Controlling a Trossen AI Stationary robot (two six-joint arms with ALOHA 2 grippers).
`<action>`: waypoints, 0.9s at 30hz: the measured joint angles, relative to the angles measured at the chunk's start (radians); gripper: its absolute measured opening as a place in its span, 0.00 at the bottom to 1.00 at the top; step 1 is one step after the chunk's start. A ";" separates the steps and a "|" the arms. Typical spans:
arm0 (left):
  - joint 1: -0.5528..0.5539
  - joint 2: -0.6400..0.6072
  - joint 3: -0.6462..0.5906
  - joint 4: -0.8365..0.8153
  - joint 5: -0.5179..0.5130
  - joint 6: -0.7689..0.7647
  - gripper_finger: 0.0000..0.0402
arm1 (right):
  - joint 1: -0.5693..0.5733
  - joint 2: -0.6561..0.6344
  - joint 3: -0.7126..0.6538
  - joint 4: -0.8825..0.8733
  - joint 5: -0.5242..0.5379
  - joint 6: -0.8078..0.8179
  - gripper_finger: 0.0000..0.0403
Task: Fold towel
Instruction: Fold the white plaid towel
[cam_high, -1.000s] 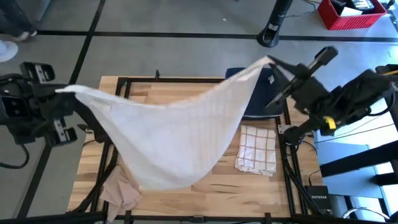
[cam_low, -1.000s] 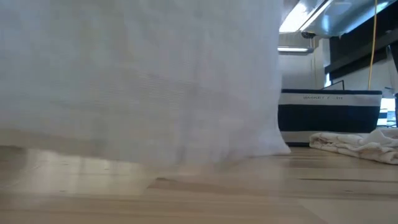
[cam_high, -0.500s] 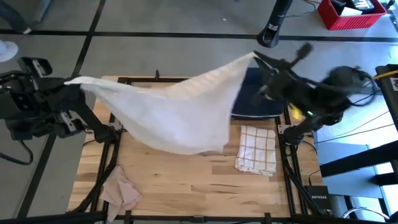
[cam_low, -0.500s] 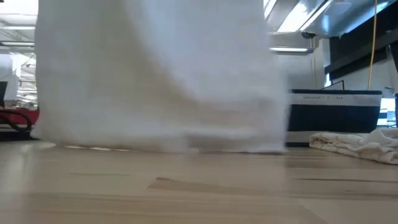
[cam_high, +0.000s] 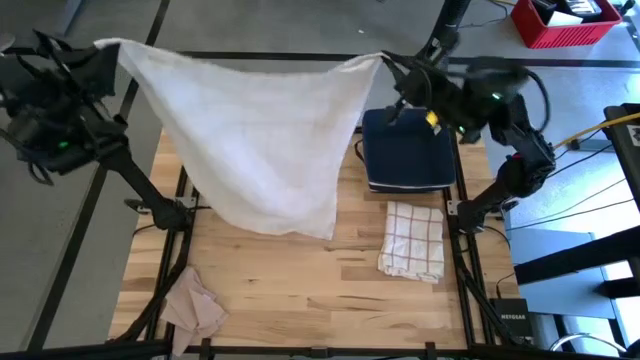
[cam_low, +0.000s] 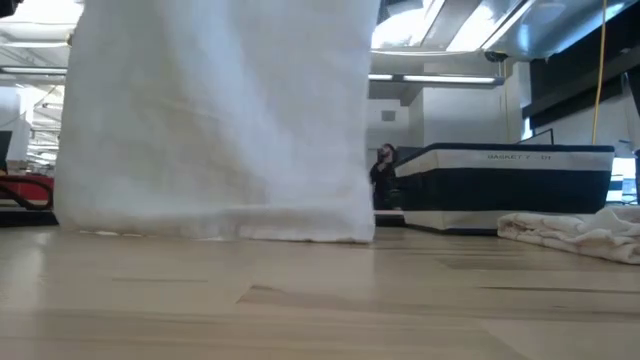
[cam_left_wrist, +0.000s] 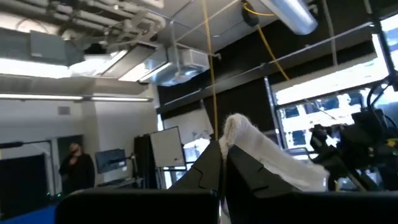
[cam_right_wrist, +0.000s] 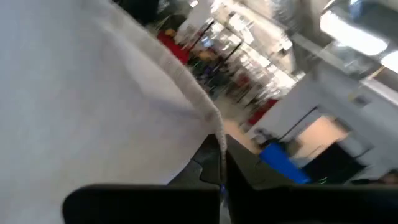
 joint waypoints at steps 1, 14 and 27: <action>0.007 -0.011 -0.017 0.002 0.000 0.001 0.00 | -0.036 0.000 0.000 -0.038 -0.041 0.045 0.01; 0.120 -0.109 -0.387 0.123 -0.004 -0.036 0.00 | -0.276 0.004 -0.116 -0.243 -0.295 0.252 0.01; 0.140 -0.210 -0.714 0.397 -0.006 -0.068 0.00 | -0.274 -0.066 -0.401 -0.221 -0.378 0.312 0.00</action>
